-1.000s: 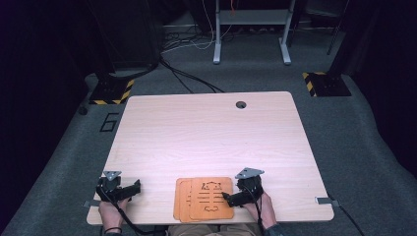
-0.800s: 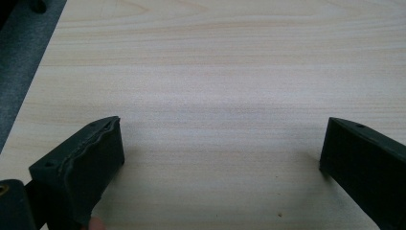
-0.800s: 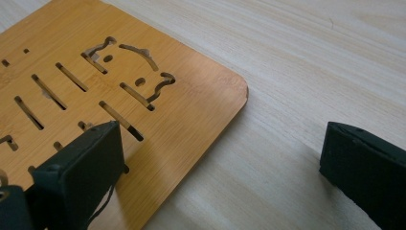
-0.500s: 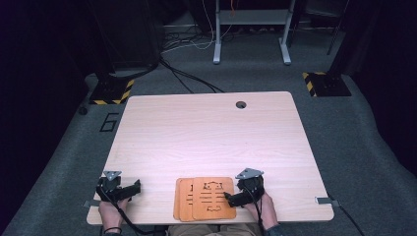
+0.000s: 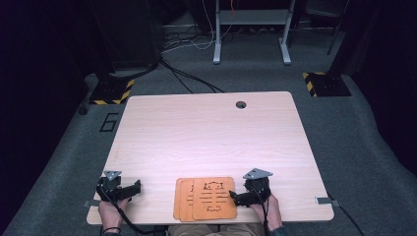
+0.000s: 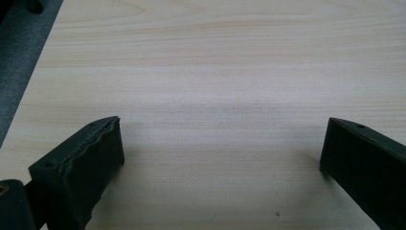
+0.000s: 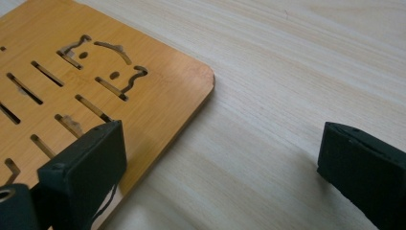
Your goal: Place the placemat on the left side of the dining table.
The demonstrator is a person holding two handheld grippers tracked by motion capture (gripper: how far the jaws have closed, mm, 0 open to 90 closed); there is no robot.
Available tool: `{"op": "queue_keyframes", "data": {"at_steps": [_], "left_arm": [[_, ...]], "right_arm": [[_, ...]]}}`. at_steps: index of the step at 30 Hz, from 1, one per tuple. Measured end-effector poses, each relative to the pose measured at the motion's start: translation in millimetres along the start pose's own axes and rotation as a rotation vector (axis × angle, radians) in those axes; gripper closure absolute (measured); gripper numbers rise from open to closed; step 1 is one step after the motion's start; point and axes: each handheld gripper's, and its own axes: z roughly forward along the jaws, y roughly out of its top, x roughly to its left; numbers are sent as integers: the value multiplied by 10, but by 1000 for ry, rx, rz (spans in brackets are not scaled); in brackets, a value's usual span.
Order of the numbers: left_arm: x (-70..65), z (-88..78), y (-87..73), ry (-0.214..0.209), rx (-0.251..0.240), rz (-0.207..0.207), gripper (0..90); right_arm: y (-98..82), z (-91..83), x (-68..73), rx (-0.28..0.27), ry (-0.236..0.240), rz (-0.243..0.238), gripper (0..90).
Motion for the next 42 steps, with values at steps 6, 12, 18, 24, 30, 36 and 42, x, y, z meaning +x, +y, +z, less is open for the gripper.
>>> {"op": "queue_keyframes", "data": {"at_steps": [6,12,18,24,30,36,42], "left_arm": [[-76,-93,16,-17,-9,16,1],[-287,-313,119,-95,-26,67,1],[-545,-418,157,-172,-18,106,1],[-736,-489,164,-233,-26,130,2],[-926,-568,198,-283,-33,160,3],[-1106,-620,210,-337,-29,191,6],[-1270,-606,212,-408,3,208,1]], "right_arm": [[4,21,6,29,-32,-34,20],[8,27,19,31,-39,-20,13],[4,30,20,28,-43,-23,11],[1,28,18,29,-45,-28,11],[-3,26,21,29,-46,-24,11],[-3,25,15,27,-45,-27,11],[-7,23,20,26,-45,-19,11]]}}
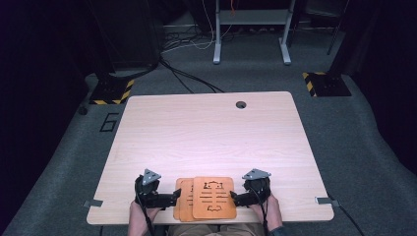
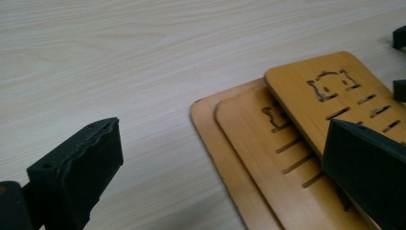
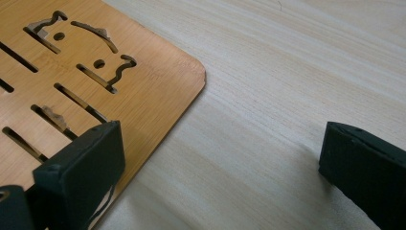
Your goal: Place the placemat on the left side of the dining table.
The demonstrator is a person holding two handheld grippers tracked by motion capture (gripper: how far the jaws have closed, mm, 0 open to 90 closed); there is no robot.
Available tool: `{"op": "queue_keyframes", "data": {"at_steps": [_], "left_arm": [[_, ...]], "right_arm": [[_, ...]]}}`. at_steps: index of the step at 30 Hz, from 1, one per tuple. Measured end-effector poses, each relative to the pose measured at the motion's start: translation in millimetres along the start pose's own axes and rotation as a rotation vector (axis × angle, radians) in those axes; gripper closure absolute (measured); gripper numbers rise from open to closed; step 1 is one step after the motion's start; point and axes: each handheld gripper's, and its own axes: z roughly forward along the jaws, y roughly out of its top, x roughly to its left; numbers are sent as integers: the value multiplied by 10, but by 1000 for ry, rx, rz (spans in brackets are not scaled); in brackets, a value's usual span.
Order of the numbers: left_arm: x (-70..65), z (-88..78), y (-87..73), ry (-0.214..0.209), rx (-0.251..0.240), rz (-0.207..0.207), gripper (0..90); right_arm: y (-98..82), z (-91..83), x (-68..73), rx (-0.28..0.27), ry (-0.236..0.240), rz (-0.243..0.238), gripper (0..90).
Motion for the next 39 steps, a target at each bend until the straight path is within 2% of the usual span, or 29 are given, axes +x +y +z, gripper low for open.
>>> {"op": "queue_keyframes", "data": {"at_steps": [9,12,16,19,24,28,30,35,39], "left_arm": [[-135,103,11,-71,21,24,1],[-180,150,7,-97,24,16,0],[-254,215,8,-115,31,20,0],[-296,264,14,-130,50,39,1],[-360,356,7,-155,56,32,0],[-390,439,-7,-192,76,25,1],[-413,475,-13,-196,81,16,2],[-446,541,-6,-214,100,32,9],[-494,605,-5,-222,110,26,15]], "right_arm": [[-3,-2,-1,-1,-1,1,10],[-4,0,2,-7,-3,6,10],[-6,0,-1,-8,-4,4,10],[-6,0,-1,-8,-4,5,10],[-8,-4,6,-4,-6,15,10],[-11,-5,-3,-4,-7,3,10],[-11,-4,-2,-5,-8,6,10],[-11,-3,-3,-6,-10,6,9],[-11,-3,-4,-6,-11,7,9]]}}
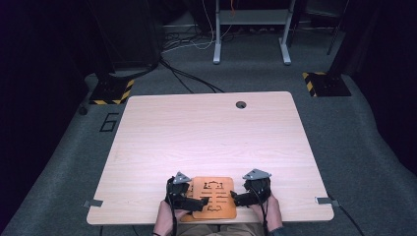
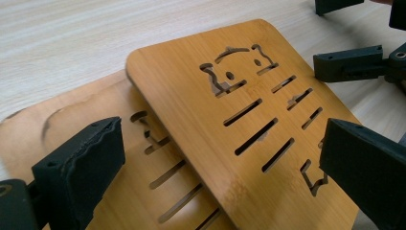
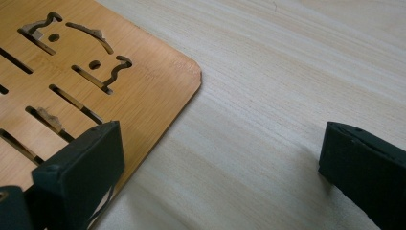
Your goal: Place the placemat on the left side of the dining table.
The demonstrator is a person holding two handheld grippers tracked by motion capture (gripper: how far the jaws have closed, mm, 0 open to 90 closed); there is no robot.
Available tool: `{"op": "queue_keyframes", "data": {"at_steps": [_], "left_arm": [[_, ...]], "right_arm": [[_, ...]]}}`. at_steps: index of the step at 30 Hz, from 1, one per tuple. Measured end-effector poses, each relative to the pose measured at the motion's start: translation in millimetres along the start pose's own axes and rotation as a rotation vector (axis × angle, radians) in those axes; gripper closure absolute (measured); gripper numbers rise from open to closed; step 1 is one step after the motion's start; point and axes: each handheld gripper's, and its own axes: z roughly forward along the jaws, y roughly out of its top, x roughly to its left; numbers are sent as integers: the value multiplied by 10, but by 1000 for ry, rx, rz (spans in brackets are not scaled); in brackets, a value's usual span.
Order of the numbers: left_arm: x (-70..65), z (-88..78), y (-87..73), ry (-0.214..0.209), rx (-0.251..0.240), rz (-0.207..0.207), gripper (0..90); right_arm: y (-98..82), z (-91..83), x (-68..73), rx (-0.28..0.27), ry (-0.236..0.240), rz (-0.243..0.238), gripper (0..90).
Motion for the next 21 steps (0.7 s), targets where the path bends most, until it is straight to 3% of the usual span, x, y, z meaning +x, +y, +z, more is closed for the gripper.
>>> {"op": "queue_keyframes", "data": {"at_steps": [4,11,15,21], "left_arm": [[-7,51,4,2,-6,-6,20],[-48,84,41,10,8,19,57],[-15,74,46,-36,-15,-36,111],[-23,45,65,-51,-27,-44,211]], "right_arm": [[2,1,3,-1,-1,5,9],[3,4,2,-4,-4,6,9],[4,3,1,-4,-8,9,9],[1,1,-5,-3,-8,13,9]]}}
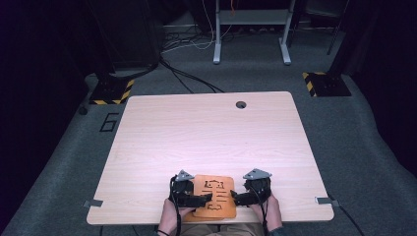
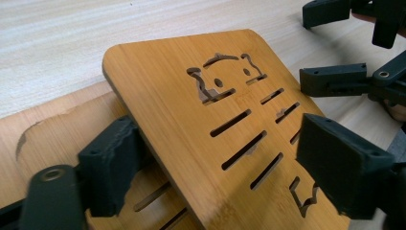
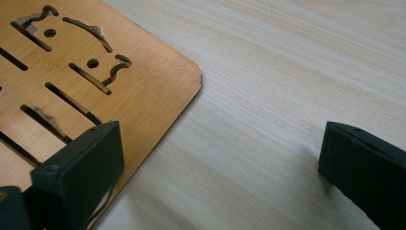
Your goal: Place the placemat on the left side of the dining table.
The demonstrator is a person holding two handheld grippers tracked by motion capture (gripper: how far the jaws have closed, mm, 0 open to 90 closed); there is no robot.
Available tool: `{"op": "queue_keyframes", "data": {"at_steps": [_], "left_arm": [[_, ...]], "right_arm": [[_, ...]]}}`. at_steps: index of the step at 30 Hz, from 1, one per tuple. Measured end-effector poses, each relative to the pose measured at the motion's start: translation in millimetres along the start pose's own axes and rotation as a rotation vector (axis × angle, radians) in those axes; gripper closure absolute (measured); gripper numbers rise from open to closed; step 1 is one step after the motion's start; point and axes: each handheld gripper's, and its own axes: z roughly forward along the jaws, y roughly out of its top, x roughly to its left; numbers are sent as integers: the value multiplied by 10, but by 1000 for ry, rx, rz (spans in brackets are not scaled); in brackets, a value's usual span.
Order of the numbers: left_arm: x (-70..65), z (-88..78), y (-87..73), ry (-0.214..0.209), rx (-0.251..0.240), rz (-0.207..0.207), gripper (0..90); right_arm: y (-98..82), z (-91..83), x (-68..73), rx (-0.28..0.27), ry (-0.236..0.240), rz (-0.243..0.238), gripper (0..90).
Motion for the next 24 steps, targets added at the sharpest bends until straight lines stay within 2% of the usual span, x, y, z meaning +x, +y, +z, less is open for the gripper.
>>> {"op": "queue_keyframes", "data": {"at_steps": [3,6,9,11,16,18,24], "left_arm": [[-35,-34,30,18,-13,4,251],[-44,-80,63,38,-20,-4,346],[-58,-111,90,43,-22,-2,407],[-68,-129,105,47,-25,3,435],[-80,-185,139,28,-40,6,512],[-87,-197,150,10,-47,-6,538],[-97,-227,194,-12,-57,-8,583]], "right_arm": [[-1,-1,-6,-3,-3,1,9],[-4,-4,-9,-5,-3,6,10],[-6,-1,-20,-13,-7,-3,15],[-8,-6,-14,-11,-10,9,18],[-14,-14,-17,-17,-21,22,35],[-16,-16,-23,-21,-33,26,43],[-17,-19,-22,-24,-43,45,47]]}}
